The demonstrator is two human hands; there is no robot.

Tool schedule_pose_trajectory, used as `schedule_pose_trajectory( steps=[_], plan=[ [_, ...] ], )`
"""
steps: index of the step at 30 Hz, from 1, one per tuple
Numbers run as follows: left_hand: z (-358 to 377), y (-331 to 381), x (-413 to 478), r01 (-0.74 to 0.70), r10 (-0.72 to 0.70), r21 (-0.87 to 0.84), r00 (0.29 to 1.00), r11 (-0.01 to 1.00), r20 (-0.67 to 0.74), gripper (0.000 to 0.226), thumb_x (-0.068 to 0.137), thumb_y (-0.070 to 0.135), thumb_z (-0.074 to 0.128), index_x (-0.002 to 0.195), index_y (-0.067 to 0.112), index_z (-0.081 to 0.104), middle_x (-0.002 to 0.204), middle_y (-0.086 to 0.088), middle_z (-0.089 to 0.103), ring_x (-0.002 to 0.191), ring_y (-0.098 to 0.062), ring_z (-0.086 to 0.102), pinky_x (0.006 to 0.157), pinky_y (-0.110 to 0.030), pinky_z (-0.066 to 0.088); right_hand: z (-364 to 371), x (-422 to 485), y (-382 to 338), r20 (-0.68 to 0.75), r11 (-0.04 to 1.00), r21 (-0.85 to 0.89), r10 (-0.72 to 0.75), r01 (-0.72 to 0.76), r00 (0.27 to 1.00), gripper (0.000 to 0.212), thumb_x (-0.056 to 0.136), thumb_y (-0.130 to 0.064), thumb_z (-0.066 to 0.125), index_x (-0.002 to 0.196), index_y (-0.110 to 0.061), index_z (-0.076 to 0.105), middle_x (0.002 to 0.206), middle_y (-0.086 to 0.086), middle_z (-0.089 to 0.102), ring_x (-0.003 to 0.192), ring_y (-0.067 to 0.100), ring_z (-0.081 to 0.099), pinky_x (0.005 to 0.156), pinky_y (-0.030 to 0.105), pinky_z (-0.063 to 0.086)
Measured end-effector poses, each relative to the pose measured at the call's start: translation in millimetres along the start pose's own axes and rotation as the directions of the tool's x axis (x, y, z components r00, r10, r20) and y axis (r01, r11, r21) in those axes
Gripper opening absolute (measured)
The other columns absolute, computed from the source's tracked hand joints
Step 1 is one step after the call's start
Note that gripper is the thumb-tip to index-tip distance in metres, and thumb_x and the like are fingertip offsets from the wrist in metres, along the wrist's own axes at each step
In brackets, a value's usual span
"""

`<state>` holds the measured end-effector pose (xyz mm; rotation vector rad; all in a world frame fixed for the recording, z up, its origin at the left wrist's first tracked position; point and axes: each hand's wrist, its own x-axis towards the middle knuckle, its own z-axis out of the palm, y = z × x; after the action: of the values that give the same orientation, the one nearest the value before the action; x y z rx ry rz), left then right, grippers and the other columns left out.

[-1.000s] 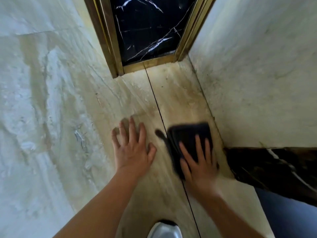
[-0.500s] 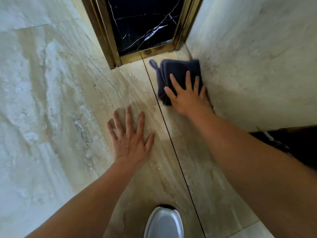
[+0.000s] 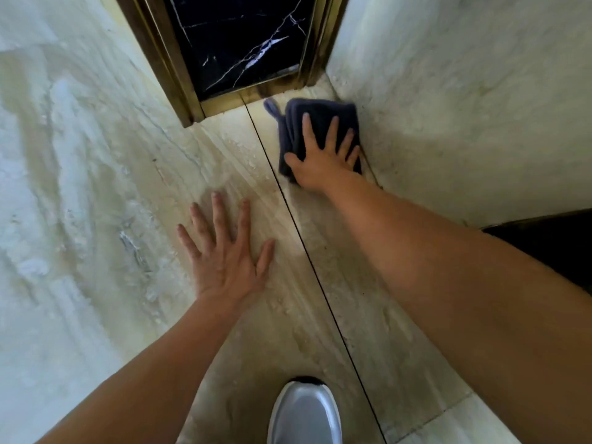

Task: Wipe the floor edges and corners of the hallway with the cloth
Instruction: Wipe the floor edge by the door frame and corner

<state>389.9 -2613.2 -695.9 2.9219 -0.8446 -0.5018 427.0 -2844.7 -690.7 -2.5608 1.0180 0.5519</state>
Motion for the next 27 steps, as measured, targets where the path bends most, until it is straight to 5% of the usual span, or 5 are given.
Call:
schedule_pose_trajectory(
  steps=[6, 12, 19, 22, 27],
  plan=[
    [-2, 1, 2, -0.018, 0.019, -0.018, 1.000, 1.000, 0.017, 0.081, 0.090, 0.075, 0.009, 0.155, 0.032, -0.016, 0.163, -0.008, -0.026, 0.147, -0.038, -0.027, 0.117, -0.066, -0.002, 32, -69, 44, -0.142, 0.982, -0.101, -0.171, 0.158, 0.975, 0.069, 0.094, -0.062, 0.029, 0.154, -0.043, -0.001, 0.164, 0.013, -0.012, 0.148, 0.042, -0.012, 0.119, 0.059, 0.002],
    [6, -3, 0, -0.029, 0.028, -0.038, 0.999, 0.999, -0.029, 0.082, 0.091, 0.072, 0.016, 0.158, 0.028, 0.001, 0.166, -0.010, -0.010, 0.150, -0.040, -0.018, 0.119, -0.065, 0.004, 117, -242, 117, -0.195, 0.997, -0.080, -0.020, 0.004, 0.981, 0.074, 0.087, -0.063, 0.036, 0.153, -0.045, 0.008, 0.165, 0.009, 0.000, 0.149, 0.041, 0.003, 0.115, 0.056, 0.010],
    [-1, -3, -1, -0.030, 0.029, -0.031, 0.999, 0.999, -0.028, 0.083, 0.090, 0.074, 0.013, 0.158, 0.029, 0.000, 0.166, -0.012, -0.011, 0.149, -0.043, -0.017, 0.119, -0.064, -0.002, 43, -57, 35, -0.230, 0.990, -0.090, -0.130, 0.112, 0.965, 0.070, 0.091, -0.062, 0.032, 0.152, -0.047, 0.000, 0.164, 0.015, -0.008, 0.148, 0.045, -0.009, 0.117, 0.061, 0.000],
    [-4, -2, -6, -0.034, 0.034, 0.003, 0.999, 0.999, -0.009, 0.083, 0.090, 0.076, 0.010, 0.158, 0.031, -0.004, 0.166, -0.011, -0.013, 0.149, -0.042, -0.020, 0.119, -0.064, -0.003, -2, 23, -8, -0.081, 0.989, -0.111, -0.111, 0.102, 0.990, 0.069, 0.094, -0.061, 0.032, 0.151, -0.048, -0.006, 0.162, 0.013, -0.020, 0.146, 0.046, -0.017, 0.116, 0.063, -0.006],
    [-7, -1, -9, -0.057, 0.057, 0.003, 0.998, 0.998, -0.004, 0.082, 0.090, 0.075, 0.008, 0.158, 0.030, -0.007, 0.166, -0.011, -0.014, 0.149, -0.040, -0.021, 0.119, -0.065, 0.000, -5, 8, 10, -0.030, 0.972, -0.140, -0.196, 0.190, 0.980, 0.068, 0.096, -0.058, 0.030, 0.153, -0.046, -0.004, 0.163, 0.012, -0.016, 0.148, 0.041, -0.015, 0.118, 0.060, -0.002]
  ],
)
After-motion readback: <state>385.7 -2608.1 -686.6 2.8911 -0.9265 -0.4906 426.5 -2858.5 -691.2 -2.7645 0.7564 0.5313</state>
